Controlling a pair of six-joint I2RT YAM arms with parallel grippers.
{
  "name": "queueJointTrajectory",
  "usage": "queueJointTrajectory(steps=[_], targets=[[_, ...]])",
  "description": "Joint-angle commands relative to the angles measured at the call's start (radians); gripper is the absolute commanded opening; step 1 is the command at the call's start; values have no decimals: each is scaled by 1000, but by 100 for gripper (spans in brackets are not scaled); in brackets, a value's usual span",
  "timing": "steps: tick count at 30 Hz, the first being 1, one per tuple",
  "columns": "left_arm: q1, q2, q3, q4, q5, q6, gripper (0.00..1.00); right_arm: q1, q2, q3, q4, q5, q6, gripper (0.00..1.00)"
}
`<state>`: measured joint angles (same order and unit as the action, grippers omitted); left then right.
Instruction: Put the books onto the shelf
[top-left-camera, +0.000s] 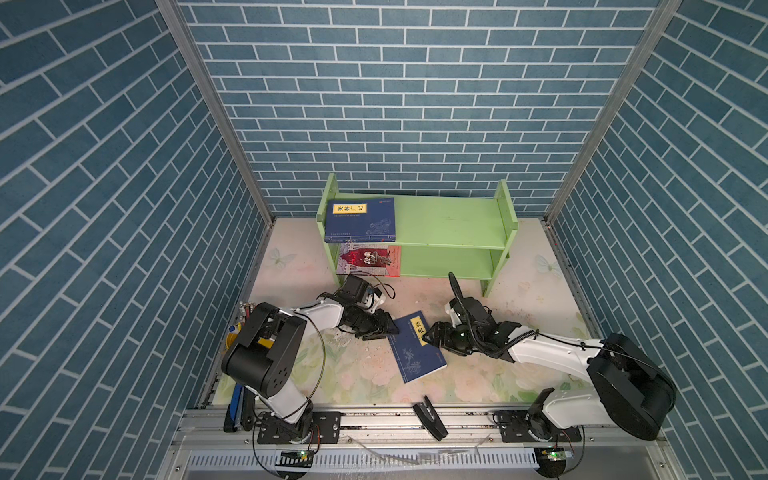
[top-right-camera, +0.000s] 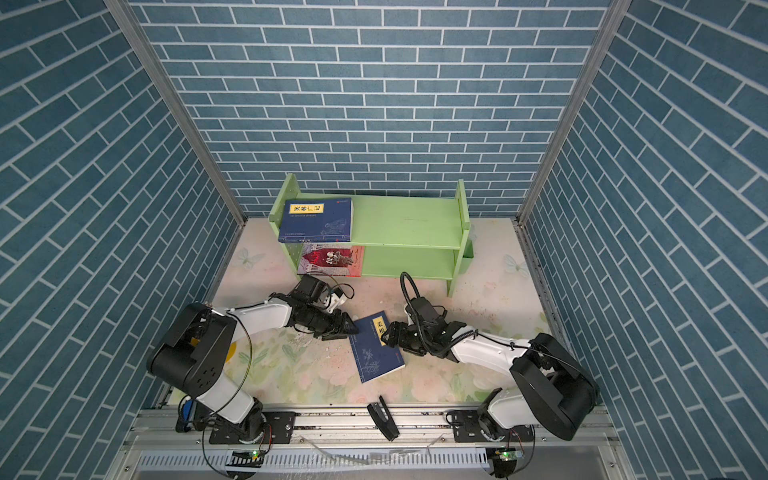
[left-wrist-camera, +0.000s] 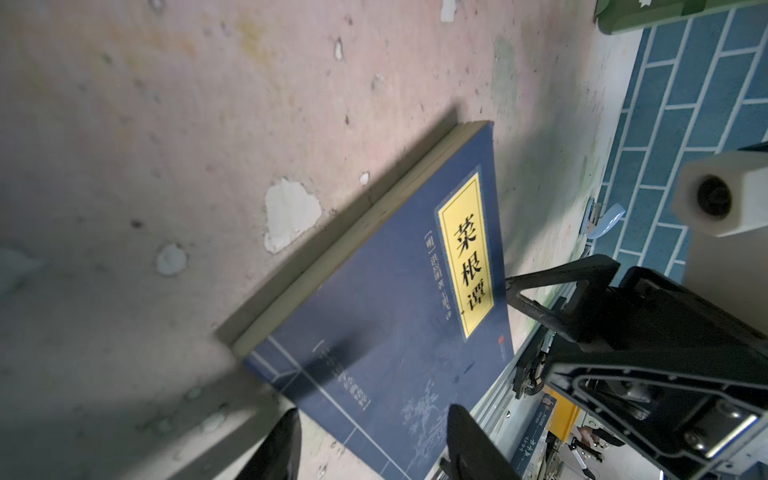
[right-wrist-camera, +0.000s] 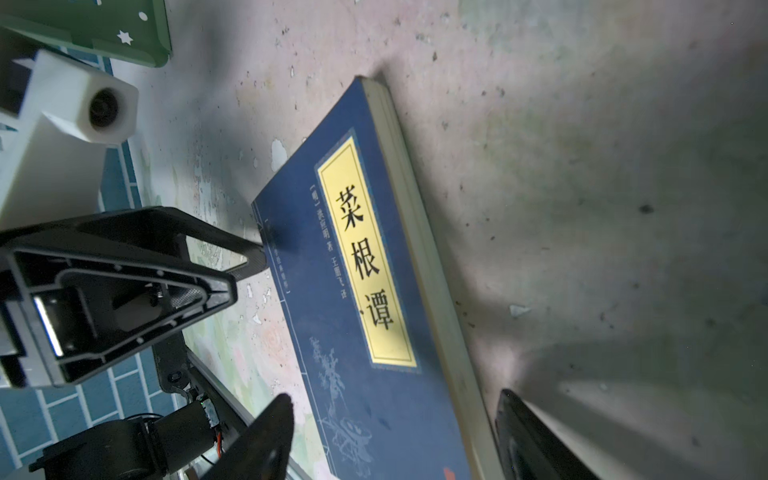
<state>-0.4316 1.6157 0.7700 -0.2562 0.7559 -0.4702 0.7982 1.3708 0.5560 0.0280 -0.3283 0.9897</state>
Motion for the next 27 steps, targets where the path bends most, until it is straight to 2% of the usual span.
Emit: queueJointTrajectory(steps=[1, 3, 6, 10, 16, 21, 27], targets=[[-2, -80, 9, -149, -55, 22, 59, 4, -29, -5, -54, -5, 10, 77], [-2, -153, -52, -133, -58, 18, 61, 4, -38, 6, -114, 25, 3, 78], [-5, -227, -184, -40, -51, -67, 63, 3, -30, 14, -173, 36, -17, 77], [-12, -259, -266, 64, -49, -84, 63, 4, -3, 20, -169, 12, -27, 77], [-20, -168, -240, 120, -23, -103, 61, 4, 26, 25, -107, -36, -16, 76], [-51, -80, -211, 131, -14, -64, 57, 5, 87, 22, -10, -142, 10, 73], [-74, -9, -160, 131, -23, -15, 56, 19, 95, 19, 42, -168, 31, 70]])
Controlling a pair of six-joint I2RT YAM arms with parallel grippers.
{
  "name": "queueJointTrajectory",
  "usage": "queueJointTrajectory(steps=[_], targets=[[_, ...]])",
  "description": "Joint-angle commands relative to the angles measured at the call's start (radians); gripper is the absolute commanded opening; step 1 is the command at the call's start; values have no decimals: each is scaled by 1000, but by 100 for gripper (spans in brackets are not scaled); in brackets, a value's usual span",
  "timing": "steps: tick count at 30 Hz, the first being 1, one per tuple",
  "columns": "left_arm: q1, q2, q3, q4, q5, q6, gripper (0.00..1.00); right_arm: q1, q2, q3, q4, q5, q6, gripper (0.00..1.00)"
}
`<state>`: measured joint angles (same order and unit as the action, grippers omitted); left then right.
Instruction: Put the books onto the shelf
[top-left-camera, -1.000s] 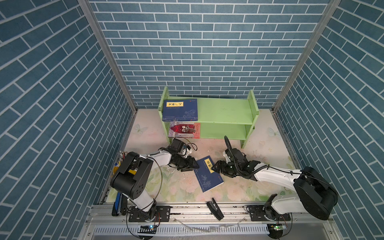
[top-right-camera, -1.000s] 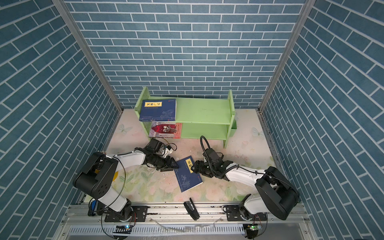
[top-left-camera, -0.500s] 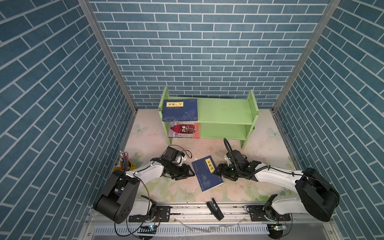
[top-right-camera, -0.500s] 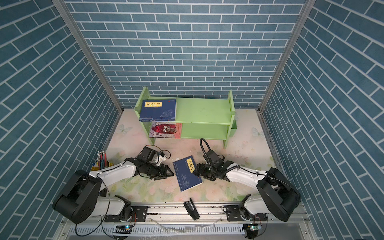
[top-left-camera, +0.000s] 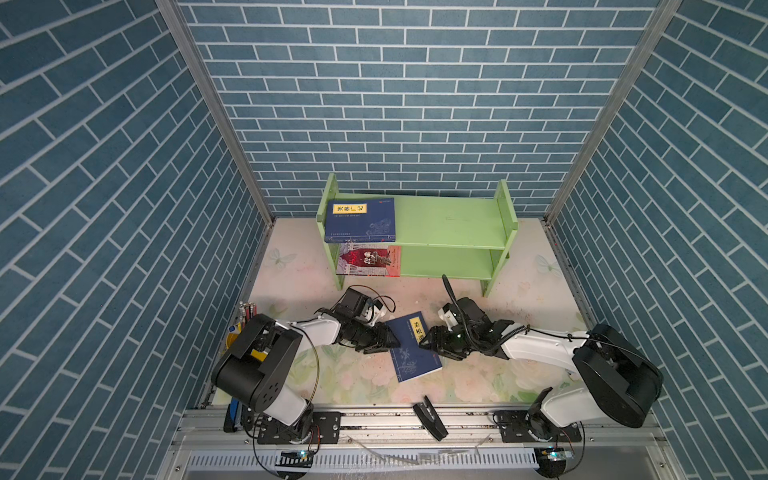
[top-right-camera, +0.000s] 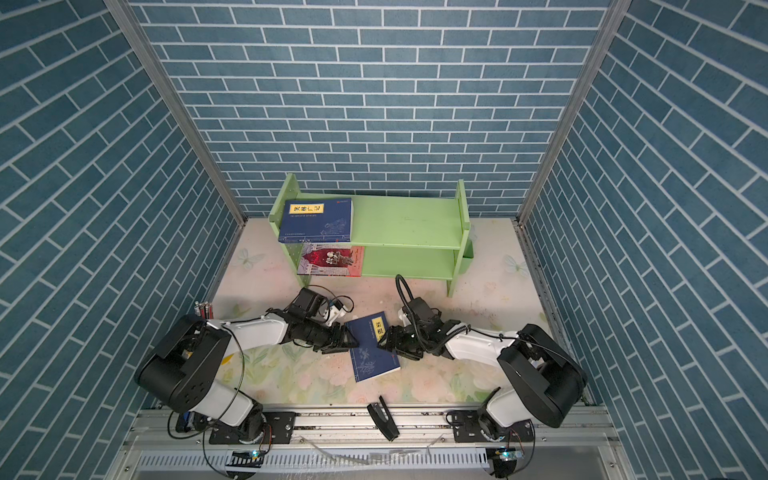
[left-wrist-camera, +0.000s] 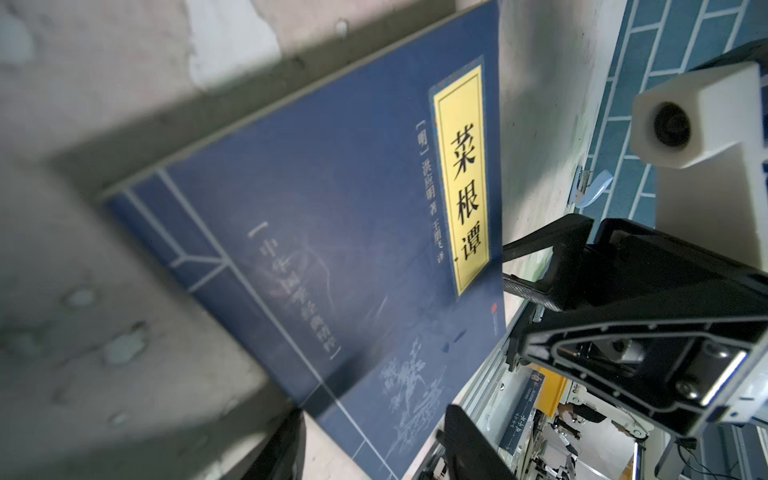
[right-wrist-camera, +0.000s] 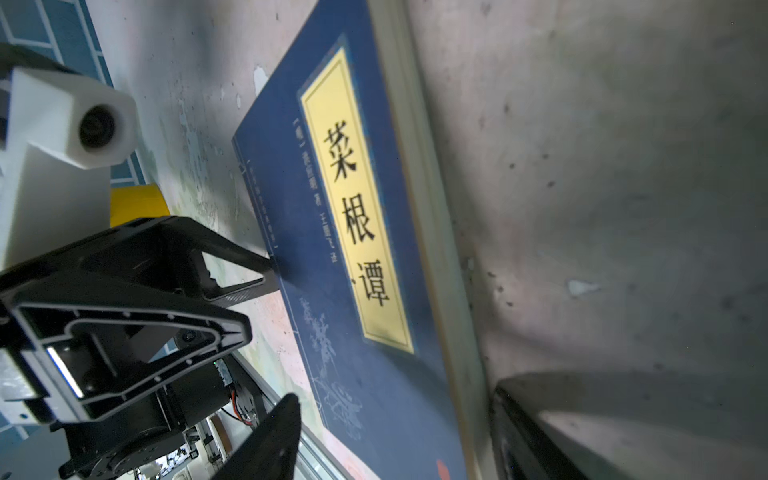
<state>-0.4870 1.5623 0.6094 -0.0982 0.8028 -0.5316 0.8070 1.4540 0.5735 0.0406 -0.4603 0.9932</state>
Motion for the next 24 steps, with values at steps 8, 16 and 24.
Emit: queueJointTrajectory(steps=[8, 16, 24], targets=[[-21, 51, 13, -41, -100, 71, 56, 13, -22, -21, 159, -87, 75, 59], [-21, 34, 23, -56, -104, 80, 57, 13, -29, -36, 155, -39, 96, 40], [-20, 3, 15, -82, -130, 104, 58, 12, -58, -20, 55, 6, 71, 24]])
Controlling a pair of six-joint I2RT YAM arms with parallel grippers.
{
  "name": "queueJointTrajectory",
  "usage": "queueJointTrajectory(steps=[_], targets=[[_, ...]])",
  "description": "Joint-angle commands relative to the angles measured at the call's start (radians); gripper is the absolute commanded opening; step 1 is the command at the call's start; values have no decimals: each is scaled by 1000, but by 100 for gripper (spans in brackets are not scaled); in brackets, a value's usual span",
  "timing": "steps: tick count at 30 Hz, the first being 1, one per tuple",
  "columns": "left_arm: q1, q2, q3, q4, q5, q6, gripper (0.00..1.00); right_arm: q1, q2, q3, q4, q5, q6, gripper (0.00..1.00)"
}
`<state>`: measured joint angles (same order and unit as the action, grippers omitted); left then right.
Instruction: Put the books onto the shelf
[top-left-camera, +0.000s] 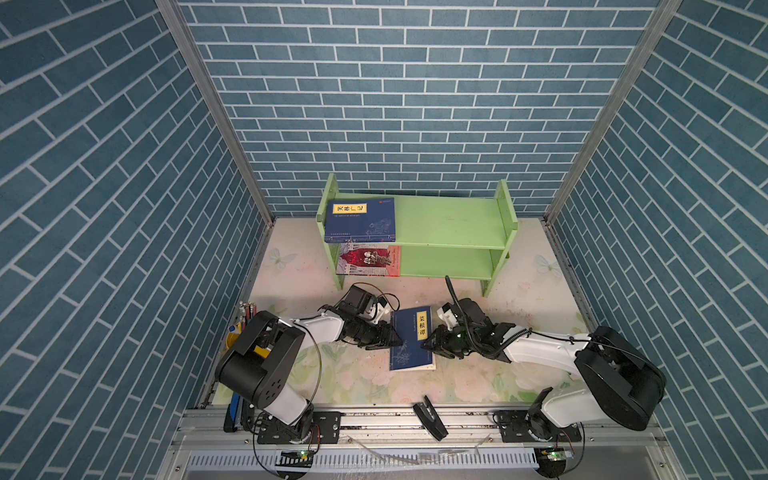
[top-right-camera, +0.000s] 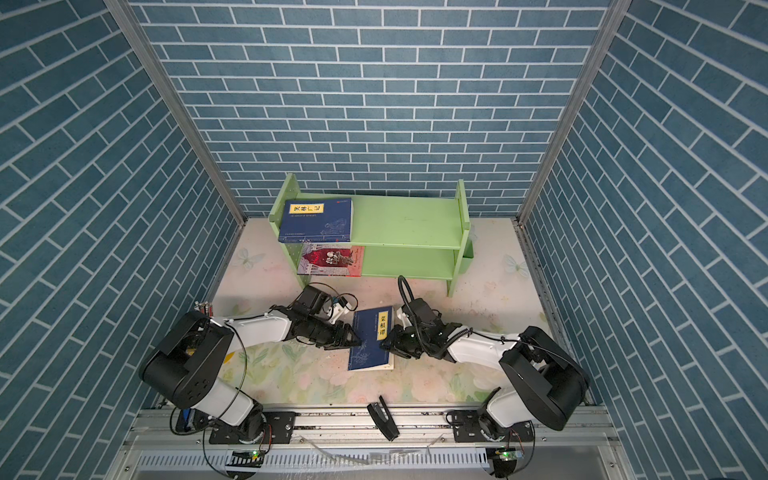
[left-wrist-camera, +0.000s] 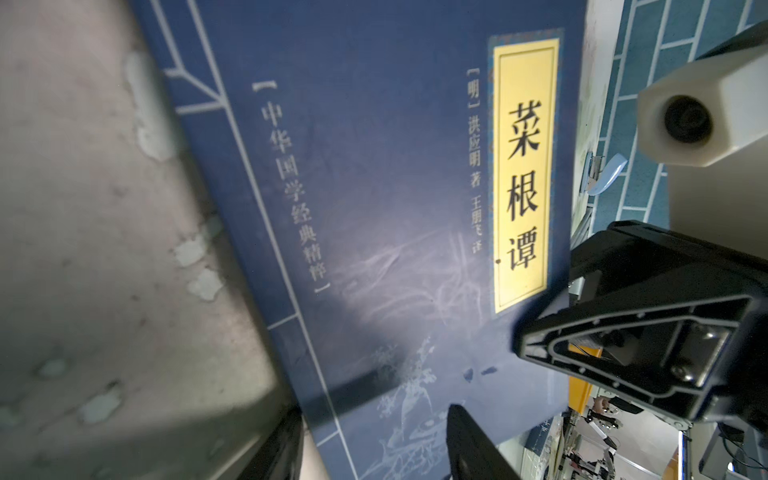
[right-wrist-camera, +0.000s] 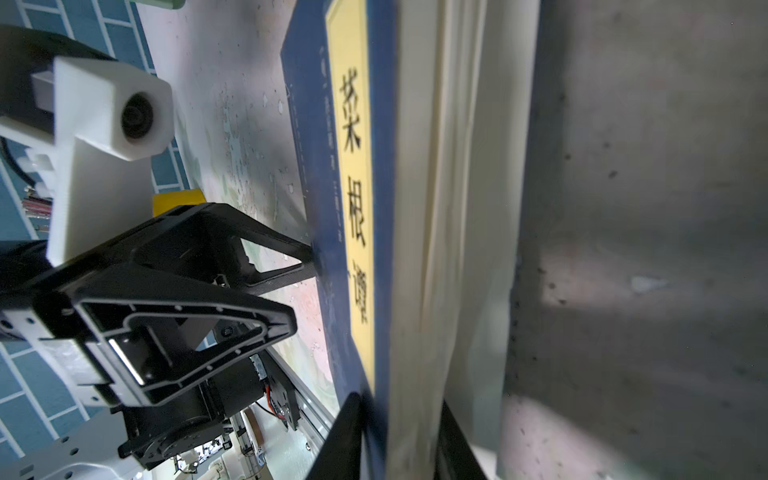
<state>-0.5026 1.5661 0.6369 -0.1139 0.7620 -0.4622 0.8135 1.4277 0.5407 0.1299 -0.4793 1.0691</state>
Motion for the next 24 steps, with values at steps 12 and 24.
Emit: queueJointTrajectory(steps=[12, 24], targets=[[-2, -51, -24, -73, -102, 48, 60, 6, -58, 24, -65, 30, -30, 0], [95, -285, 49, -153, 173, 51, 63, -1, -247, 125, -192, -98, -122, 0]])
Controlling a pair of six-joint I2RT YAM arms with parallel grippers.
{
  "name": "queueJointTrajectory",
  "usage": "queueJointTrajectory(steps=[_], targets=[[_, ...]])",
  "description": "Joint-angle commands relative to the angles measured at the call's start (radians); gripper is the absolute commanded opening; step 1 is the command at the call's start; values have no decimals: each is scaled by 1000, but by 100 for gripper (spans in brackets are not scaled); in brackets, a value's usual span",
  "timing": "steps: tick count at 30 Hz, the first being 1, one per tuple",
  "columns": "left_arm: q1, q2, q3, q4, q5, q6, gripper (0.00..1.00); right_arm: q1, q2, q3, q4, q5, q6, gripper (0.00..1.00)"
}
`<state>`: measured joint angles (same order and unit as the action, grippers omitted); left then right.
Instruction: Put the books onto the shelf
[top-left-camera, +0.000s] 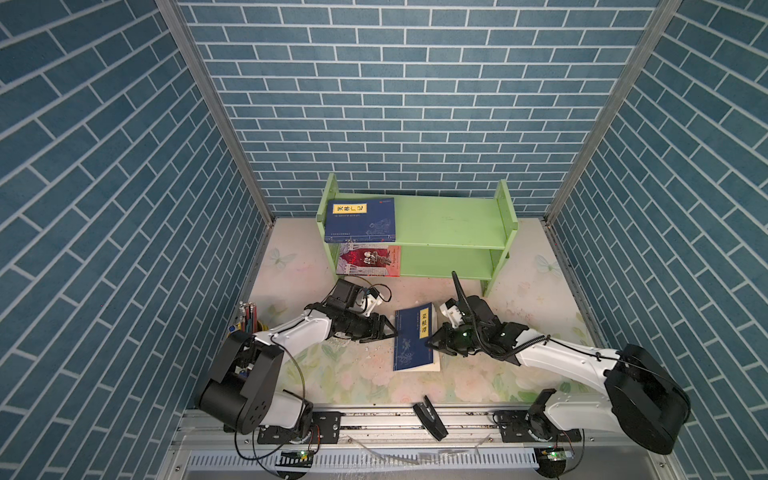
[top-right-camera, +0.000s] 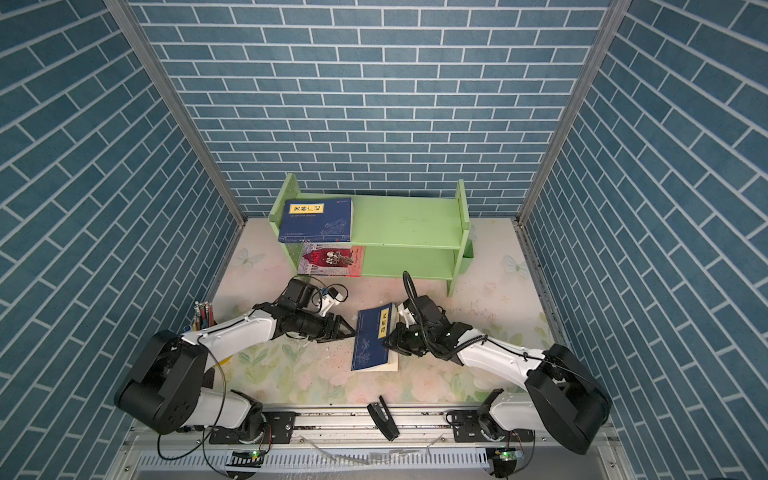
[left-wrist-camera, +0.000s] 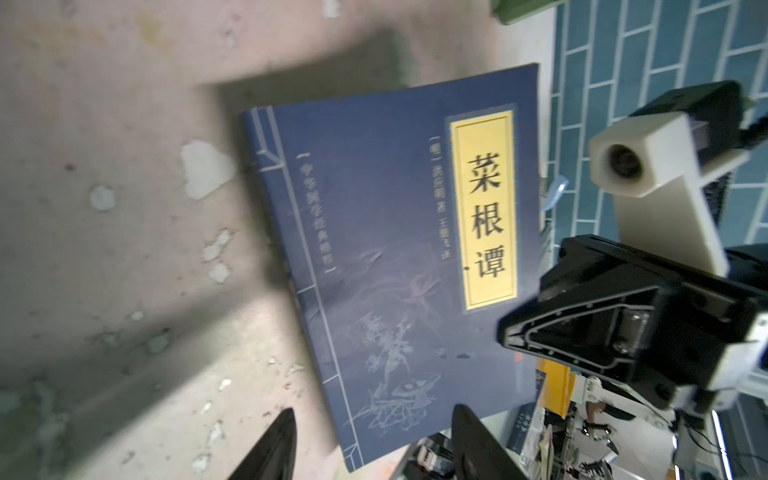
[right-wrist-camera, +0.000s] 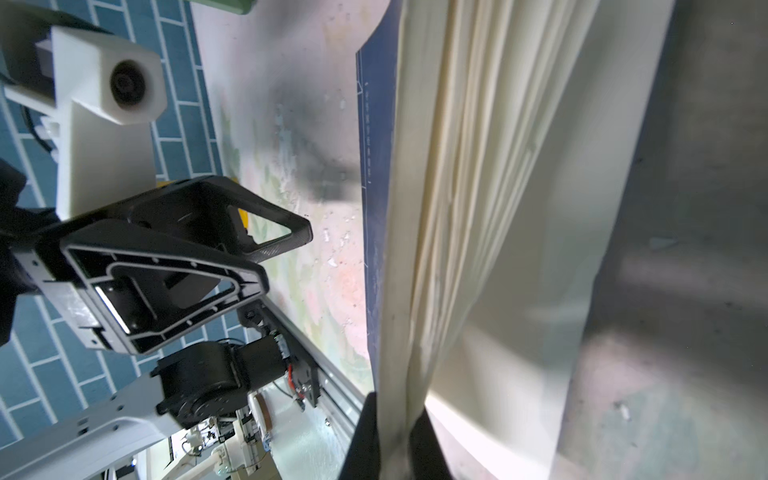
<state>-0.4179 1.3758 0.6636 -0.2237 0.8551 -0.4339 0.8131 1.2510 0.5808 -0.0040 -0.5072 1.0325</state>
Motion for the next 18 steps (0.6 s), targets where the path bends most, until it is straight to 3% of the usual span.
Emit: queueJointTrajectory(steps=[1, 10, 14, 18], targets=[[17, -127, 5, -38, 71, 18, 64, -2, -86, 107, -97, -82, -105, 0], [177, -331, -72, -27, 177, -77, 69, -21, -143, 277, -327, -174, -222, 0], [208, -392, -74, -20, 232, -113, 67, -31, -147, 320, -375, -195, -247, 0], [211, -415, -115, 51, 306, -178, 71, -39, -144, 355, -389, -214, -262, 0]])
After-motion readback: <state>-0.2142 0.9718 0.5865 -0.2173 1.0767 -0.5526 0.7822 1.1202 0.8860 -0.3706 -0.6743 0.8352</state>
